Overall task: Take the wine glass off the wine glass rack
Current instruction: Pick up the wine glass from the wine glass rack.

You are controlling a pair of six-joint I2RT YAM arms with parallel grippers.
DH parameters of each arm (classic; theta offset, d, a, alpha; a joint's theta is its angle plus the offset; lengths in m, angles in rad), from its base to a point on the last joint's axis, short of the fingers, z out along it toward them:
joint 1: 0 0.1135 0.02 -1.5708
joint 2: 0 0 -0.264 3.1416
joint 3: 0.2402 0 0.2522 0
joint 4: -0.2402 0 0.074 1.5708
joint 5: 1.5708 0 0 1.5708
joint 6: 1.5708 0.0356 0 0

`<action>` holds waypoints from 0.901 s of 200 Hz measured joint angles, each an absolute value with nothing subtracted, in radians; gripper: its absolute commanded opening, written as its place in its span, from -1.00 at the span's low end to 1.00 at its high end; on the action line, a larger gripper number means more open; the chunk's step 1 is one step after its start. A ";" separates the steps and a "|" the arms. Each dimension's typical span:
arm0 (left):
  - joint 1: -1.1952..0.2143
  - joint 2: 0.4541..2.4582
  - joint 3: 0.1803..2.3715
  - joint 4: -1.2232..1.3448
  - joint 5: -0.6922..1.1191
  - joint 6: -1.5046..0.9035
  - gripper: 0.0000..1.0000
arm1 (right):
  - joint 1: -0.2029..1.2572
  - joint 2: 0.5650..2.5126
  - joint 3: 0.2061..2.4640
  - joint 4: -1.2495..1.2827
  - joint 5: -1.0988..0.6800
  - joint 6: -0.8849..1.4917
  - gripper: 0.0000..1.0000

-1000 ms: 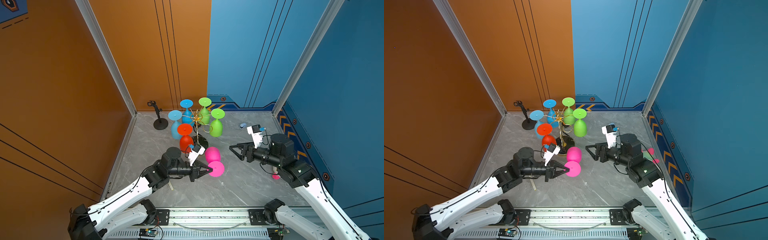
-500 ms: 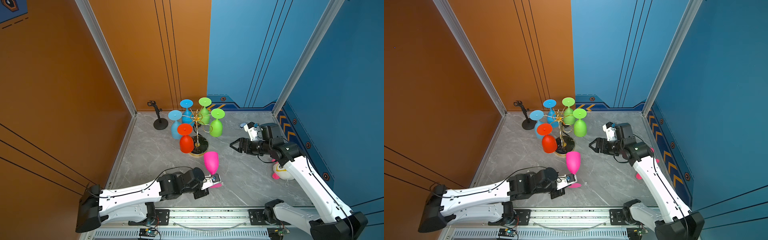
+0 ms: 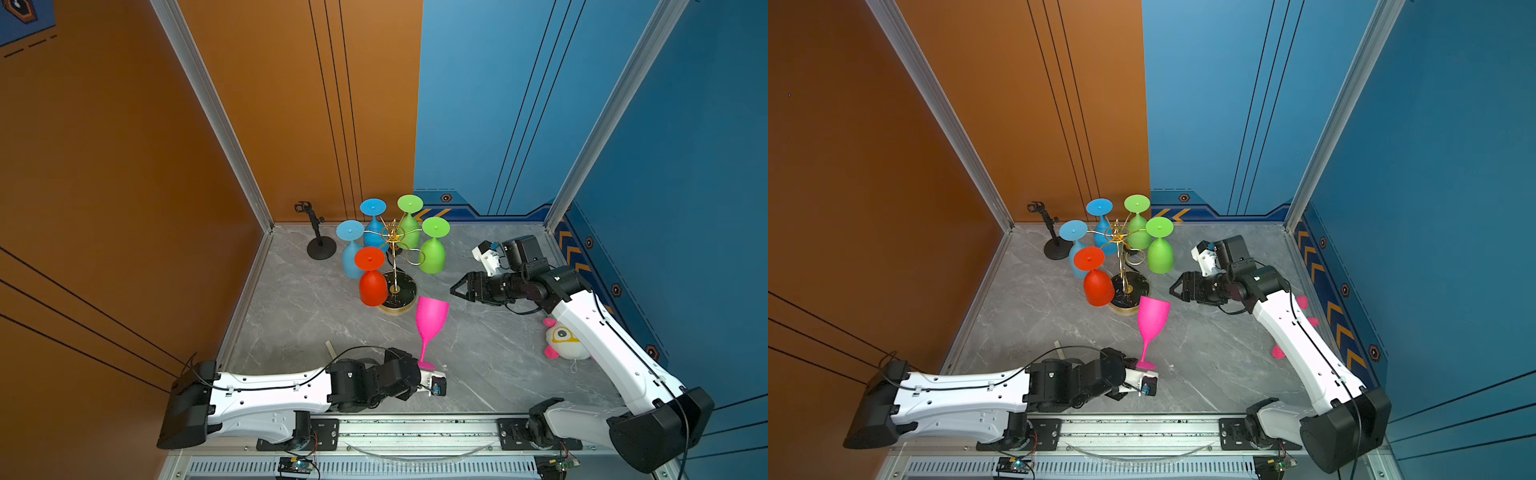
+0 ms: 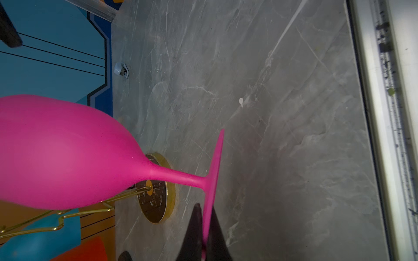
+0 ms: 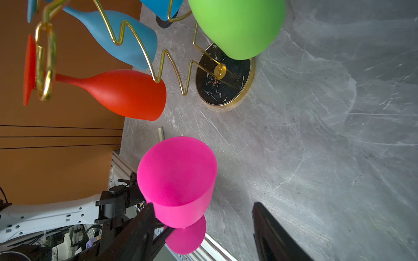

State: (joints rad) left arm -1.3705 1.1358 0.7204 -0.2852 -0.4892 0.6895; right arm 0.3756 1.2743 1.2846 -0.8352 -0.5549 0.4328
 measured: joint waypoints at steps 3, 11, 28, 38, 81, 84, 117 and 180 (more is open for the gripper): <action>-1.372 1.135 0.717 -0.282 -0.497 0.703 -1.00 | 0.379 1.278 1.288 -0.838 -0.556 0.431 0.34; -1.376 1.134 0.708 -0.274 -0.519 0.735 -1.00 | 0.387 1.287 1.298 -0.842 -0.560 0.428 0.33; -1.384 1.134 0.687 -0.250 -0.564 0.798 -1.00 | 0.397 1.301 1.317 -0.854 -0.574 0.420 0.29; -1.391 1.133 0.669 -0.218 -0.592 0.837 -1.00 | 0.401 1.305 1.325 -0.857 -0.577 0.418 0.26; -1.411 1.132 0.605 -0.101 -0.684 0.977 -1.00 | 0.406 1.325 1.354 -0.896 -0.583 0.399 0.14; -1.411 1.131 0.603 -0.094 -0.690 0.986 -1.00 | 0.406 1.327 1.355 -0.899 -0.583 0.397 0.13; -1.416 1.124 0.577 -0.015 -0.752 1.068 -1.00 | 0.409 1.337 1.356 -0.934 -0.582 0.377 0.03; -1.422 1.111 0.540 0.072 -0.817 1.169 -1.00 | 0.422 1.353 1.361 -0.962 -0.585 0.362 -0.14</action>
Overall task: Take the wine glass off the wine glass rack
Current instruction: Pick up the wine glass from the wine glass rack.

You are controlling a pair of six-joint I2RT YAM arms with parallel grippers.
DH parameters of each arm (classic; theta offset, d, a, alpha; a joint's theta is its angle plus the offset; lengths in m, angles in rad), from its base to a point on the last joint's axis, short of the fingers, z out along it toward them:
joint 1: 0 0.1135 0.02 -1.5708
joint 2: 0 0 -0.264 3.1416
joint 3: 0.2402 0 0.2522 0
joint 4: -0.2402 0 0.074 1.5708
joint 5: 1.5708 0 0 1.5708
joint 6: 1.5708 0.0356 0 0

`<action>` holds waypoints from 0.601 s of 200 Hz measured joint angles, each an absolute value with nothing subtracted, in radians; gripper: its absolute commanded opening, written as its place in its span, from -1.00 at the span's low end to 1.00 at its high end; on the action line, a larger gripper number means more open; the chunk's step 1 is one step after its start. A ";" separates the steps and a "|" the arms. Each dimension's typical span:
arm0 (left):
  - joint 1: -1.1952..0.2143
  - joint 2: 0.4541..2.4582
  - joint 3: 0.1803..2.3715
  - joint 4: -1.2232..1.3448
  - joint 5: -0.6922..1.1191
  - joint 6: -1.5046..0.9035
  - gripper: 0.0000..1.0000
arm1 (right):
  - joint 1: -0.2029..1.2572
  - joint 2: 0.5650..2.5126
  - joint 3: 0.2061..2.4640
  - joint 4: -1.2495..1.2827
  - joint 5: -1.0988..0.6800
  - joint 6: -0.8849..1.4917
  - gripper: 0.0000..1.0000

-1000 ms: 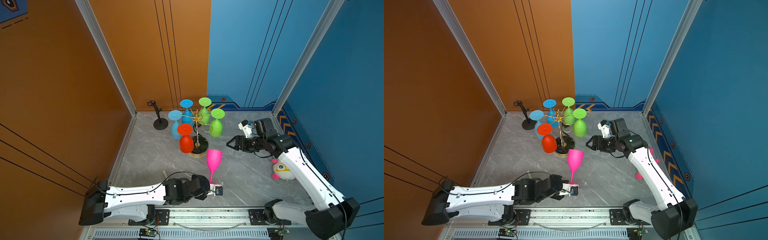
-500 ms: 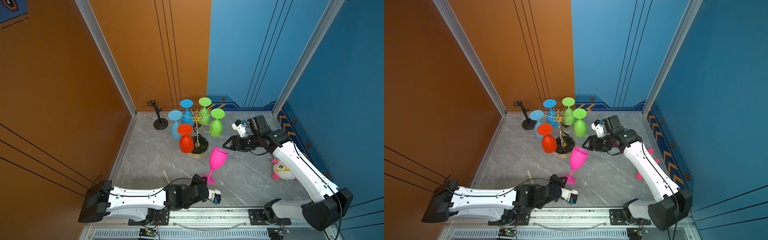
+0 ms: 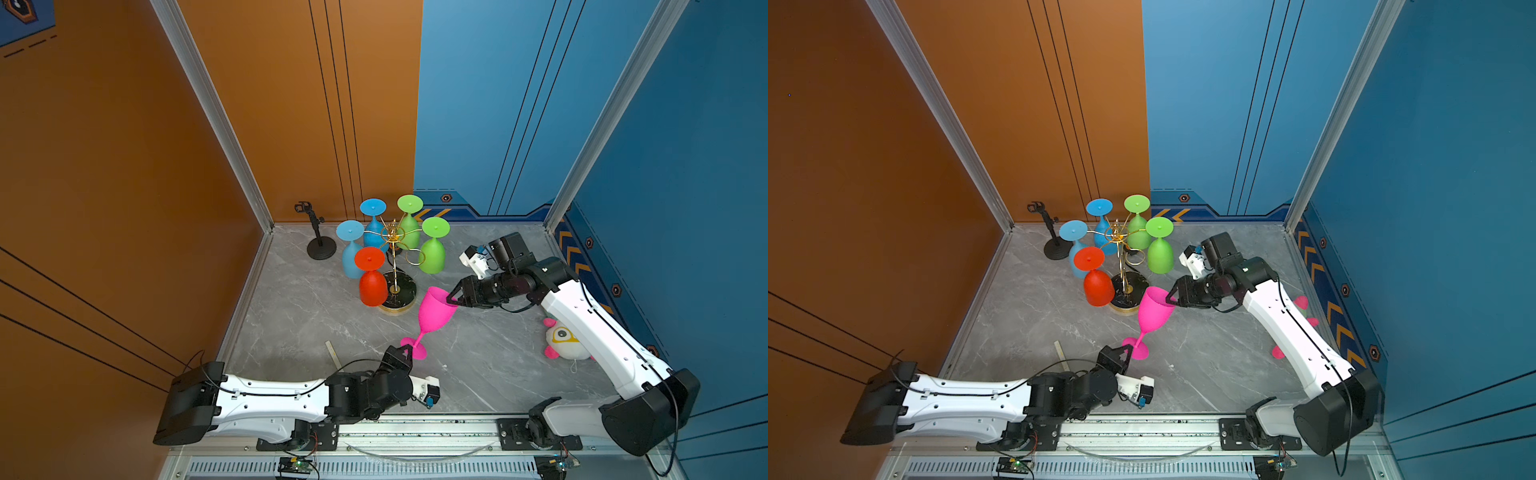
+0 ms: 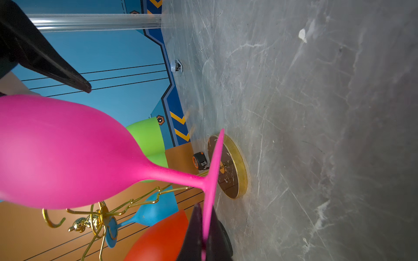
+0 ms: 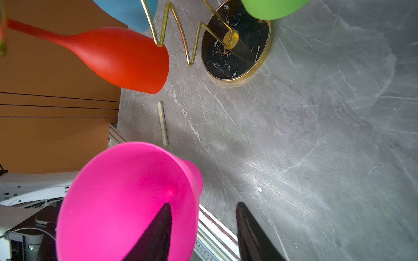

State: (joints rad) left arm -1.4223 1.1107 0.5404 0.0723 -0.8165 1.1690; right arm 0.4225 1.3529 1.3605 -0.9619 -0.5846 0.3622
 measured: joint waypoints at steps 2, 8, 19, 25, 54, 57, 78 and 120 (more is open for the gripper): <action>-1.422 1.111 0.539 0.076 -0.818 1.176 -1.00 | 0.423 1.354 1.361 -0.962 -0.585 0.361 -0.15; -1.422 1.111 0.535 0.087 -0.824 1.185 -1.00 | 0.425 1.358 1.365 -0.964 -0.585 0.359 -0.16; -1.423 1.111 0.522 0.112 -0.835 1.208 -1.00 | 0.429 1.364 1.372 -0.971 -0.585 0.355 -0.22; -1.423 1.111 0.515 0.121 -0.841 1.218 -1.00 | 0.432 1.367 1.375 -0.972 -0.585 0.353 -0.25; -1.423 1.113 0.502 0.150 -0.862 1.256 -1.00 | 0.436 1.372 1.386 -0.990 -0.592 0.336 -0.39; -1.423 1.113 0.501 0.153 -0.864 1.261 -1.00 | 0.437 1.372 1.387 -0.991 -0.592 0.336 -0.40; -1.423 1.116 0.495 0.169 -0.870 1.277 -1.00 | 0.439 1.372 1.389 -0.996 -0.596 0.332 -0.48; -1.423 1.122 0.482 0.182 -0.886 1.306 -1.00 | 0.439 1.377 1.389 -0.997 -0.600 0.329 -0.62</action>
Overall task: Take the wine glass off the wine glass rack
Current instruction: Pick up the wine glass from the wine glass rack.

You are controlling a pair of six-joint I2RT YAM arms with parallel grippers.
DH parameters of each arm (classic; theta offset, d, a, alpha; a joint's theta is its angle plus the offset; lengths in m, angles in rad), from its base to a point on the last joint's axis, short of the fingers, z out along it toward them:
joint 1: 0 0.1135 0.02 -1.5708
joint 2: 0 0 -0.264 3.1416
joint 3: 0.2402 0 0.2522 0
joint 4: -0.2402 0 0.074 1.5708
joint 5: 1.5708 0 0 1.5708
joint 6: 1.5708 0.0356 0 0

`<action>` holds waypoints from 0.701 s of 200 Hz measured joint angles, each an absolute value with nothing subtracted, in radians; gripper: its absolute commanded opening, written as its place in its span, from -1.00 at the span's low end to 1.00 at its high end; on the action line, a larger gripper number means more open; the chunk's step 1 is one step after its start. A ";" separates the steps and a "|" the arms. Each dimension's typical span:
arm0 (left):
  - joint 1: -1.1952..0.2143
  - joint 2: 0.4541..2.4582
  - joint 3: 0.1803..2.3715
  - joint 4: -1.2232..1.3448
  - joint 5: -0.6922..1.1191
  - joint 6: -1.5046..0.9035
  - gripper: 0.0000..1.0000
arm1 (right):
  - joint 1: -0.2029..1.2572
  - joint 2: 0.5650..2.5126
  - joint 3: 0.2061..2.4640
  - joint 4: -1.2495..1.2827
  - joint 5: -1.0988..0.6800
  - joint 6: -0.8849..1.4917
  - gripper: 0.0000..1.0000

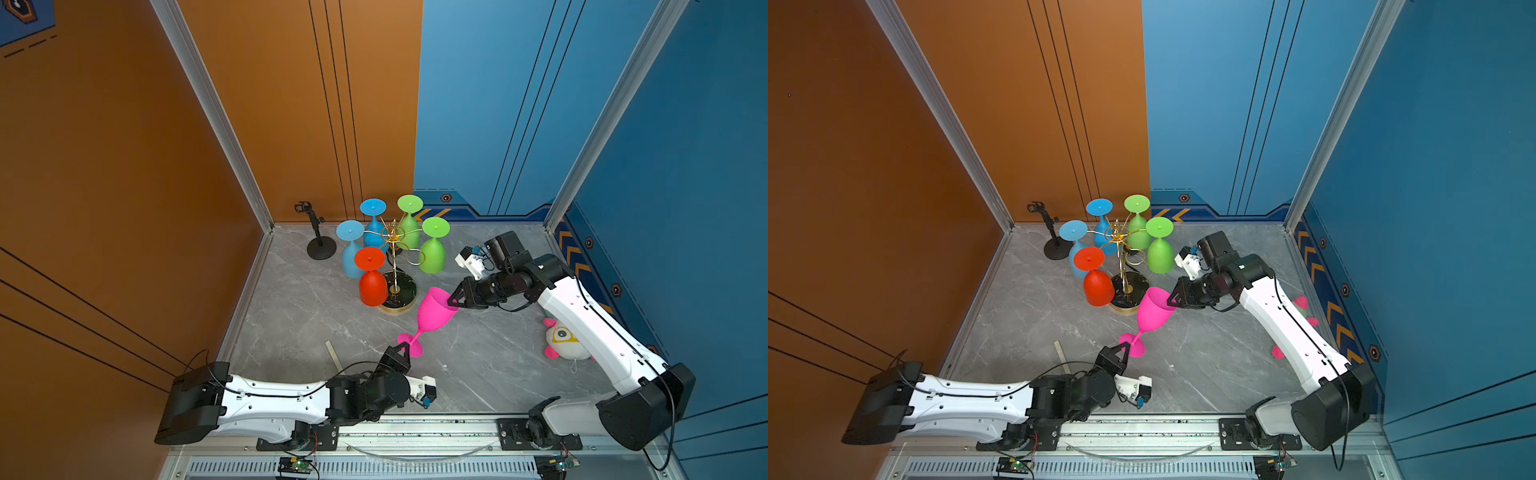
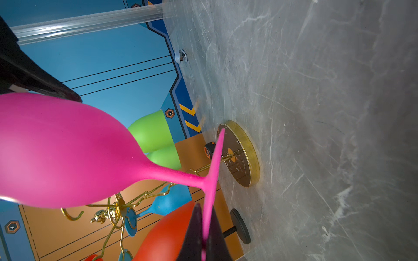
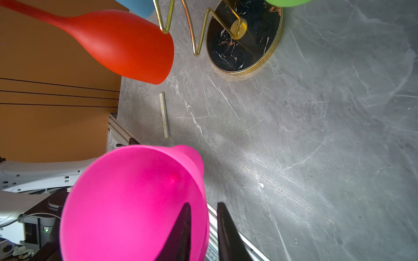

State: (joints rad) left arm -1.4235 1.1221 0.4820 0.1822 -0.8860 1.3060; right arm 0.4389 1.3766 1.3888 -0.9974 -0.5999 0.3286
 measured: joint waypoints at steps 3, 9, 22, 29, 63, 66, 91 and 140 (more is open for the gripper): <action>-1.423 1.122 0.481 0.184 -0.888 1.306 -1.00 | 0.440 1.377 1.389 -0.997 -0.600 0.328 -0.63; -1.423 1.122 0.480 0.185 -0.889 1.310 -1.00 | 0.440 1.377 1.389 -0.999 -0.600 0.328 -0.66; -1.423 1.122 0.477 0.188 -0.891 1.317 -1.00 | 0.440 1.377 1.389 -1.003 -0.603 0.328 -0.70; -1.423 1.122 0.477 0.189 -0.891 1.320 -1.00 | 0.440 1.377 1.389 -1.004 -0.603 0.328 -0.71; -1.423 1.122 0.476 0.191 -0.899 1.329 -1.00 | 0.440 1.378 1.389 -1.004 -0.606 0.328 -0.81; -1.423 1.122 0.476 0.191 -0.899 1.331 -1.00 | 0.440 1.379 1.389 -1.004 -0.606 0.329 -0.82; -1.423 1.122 0.475 0.191 -0.907 1.340 -1.00 | 0.440 1.379 1.389 -1.004 -0.606 0.329 -0.89; -1.428 1.126 0.472 0.196 -0.917 1.346 -0.93 | 0.440 1.379 1.389 -1.008 -0.606 0.329 -0.97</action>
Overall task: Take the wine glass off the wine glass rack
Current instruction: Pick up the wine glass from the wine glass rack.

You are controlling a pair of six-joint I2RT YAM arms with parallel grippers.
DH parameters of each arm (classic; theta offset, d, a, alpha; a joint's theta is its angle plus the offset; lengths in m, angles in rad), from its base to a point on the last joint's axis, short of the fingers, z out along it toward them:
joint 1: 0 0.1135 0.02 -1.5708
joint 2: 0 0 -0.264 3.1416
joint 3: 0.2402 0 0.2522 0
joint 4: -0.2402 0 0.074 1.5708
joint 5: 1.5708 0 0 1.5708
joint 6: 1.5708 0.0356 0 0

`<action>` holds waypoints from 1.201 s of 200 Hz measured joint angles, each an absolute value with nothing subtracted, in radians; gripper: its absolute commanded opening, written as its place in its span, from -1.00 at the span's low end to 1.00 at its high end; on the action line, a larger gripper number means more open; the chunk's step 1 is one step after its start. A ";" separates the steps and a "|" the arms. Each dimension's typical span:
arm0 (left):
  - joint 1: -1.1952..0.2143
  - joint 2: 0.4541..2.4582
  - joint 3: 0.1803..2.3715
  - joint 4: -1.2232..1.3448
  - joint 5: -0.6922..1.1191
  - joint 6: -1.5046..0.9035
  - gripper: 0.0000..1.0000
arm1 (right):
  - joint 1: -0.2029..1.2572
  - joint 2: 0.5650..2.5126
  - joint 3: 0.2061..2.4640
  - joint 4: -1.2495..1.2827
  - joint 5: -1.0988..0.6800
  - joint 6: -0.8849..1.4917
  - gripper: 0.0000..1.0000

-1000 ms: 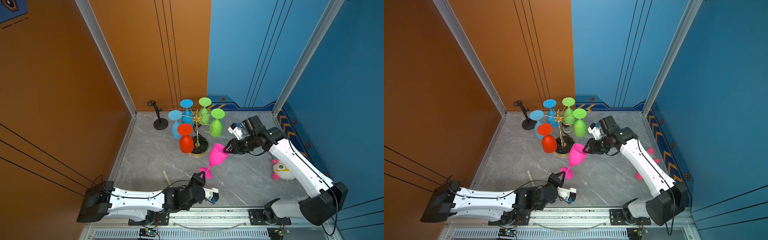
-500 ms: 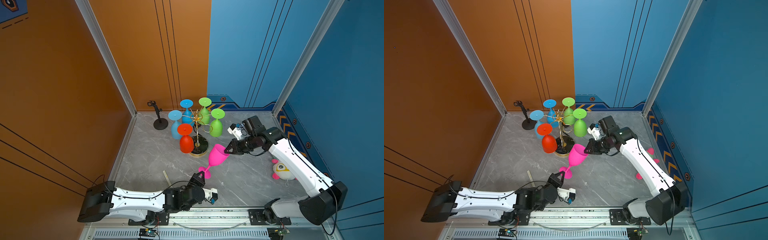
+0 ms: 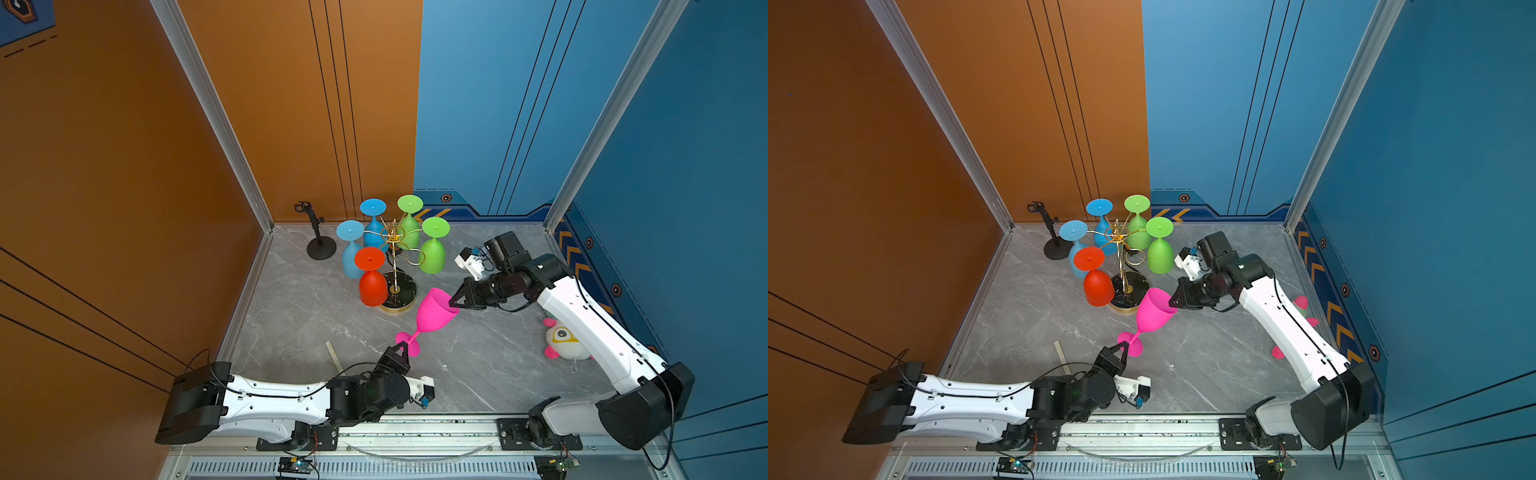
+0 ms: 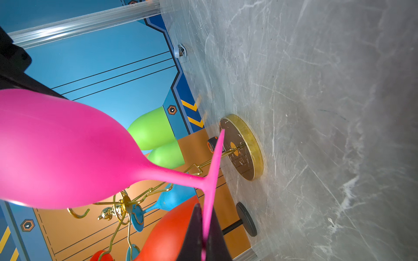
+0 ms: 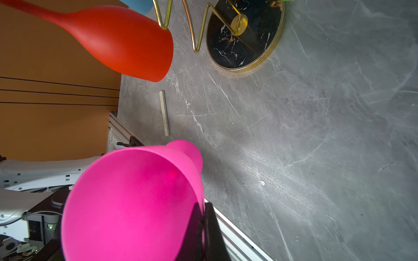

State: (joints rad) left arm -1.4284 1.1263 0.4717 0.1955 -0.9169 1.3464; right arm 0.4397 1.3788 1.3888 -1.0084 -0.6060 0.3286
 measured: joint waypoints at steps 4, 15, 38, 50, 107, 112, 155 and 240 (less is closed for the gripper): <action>-1.428 1.127 0.471 0.196 -0.917 1.346 -0.92 | 0.440 1.379 1.389 -1.010 -0.606 0.329 -0.97; -1.429 1.130 0.471 0.199 -0.917 1.346 -0.88 | 0.440 1.379 1.389 -1.012 -0.606 0.329 -0.99; -1.431 1.133 0.463 0.210 -0.916 1.346 -0.75 | 0.440 1.379 1.389 -1.012 -0.606 0.328 -1.00; -1.436 1.133 0.458 0.214 -0.916 1.346 -0.69 | 0.439 1.379 1.389 -1.012 -0.606 0.328 -1.00; -1.453 1.132 0.447 0.215 -0.914 1.325 -0.51 | 0.432 1.379 1.389 -1.014 -0.606 0.318 -1.00; -1.456 1.131 0.447 0.215 -0.913 1.321 -0.50 | 0.431 1.379 1.389 -1.015 -0.606 0.317 -1.00; -1.468 1.117 0.447 0.213 -0.900 1.246 -0.23 | 0.400 1.377 1.389 -1.014 -0.551 0.314 -1.00; -1.480 0.950 0.524 0.087 -0.884 0.847 0.87 | 0.376 1.351 1.421 -1.014 -0.266 0.288 -1.00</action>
